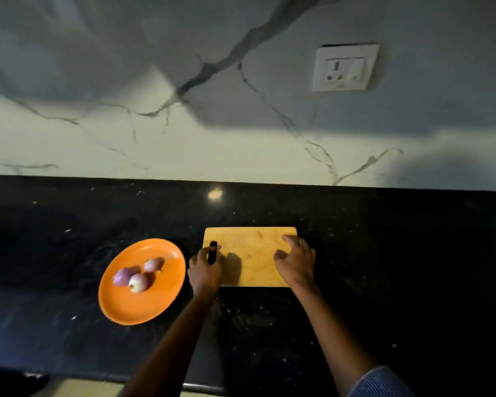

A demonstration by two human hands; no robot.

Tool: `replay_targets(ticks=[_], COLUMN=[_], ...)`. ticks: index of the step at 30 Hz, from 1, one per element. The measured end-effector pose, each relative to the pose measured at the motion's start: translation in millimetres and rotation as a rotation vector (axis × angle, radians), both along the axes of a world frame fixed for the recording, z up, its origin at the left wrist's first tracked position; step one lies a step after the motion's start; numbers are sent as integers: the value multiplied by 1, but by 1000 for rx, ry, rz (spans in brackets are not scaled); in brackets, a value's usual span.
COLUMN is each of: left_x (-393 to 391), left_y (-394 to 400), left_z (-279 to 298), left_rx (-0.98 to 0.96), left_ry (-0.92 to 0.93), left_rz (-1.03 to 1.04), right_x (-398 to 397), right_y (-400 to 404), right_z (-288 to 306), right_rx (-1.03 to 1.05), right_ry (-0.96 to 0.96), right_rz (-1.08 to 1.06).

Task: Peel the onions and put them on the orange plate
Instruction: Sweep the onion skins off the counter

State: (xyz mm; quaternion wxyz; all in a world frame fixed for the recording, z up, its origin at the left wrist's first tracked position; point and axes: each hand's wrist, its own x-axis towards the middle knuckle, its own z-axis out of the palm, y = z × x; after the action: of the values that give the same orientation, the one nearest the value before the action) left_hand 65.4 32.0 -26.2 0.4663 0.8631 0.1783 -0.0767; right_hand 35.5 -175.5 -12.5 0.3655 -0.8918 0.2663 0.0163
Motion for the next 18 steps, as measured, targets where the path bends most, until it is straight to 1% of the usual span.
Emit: replay_targets(ticks=[3,7,11,14,16,18], left_x=[-11,-19,-21,-22,-22,-19], left_y=[18,28,30,31,32,36], left_z=[-1,-4,-9,-7,1,10], left_rx=[-76,-148,-133,-158,-184,-137], left_ry=[-22,5,3,-11,-37,-93], left_rz=[8,-19,-62,-90,-120,-154], right_x=[-3,-6,-7,-10,-7,2], right_y=[16,21,19,22,29,45], right_z=[-6,-15,-20,-22,-19,-11], right_rx=[4,2,-34,-109,-189,-217], right_ry=[39,67,73,103,98,78], right_rz=[29,50,90,103,106,171])
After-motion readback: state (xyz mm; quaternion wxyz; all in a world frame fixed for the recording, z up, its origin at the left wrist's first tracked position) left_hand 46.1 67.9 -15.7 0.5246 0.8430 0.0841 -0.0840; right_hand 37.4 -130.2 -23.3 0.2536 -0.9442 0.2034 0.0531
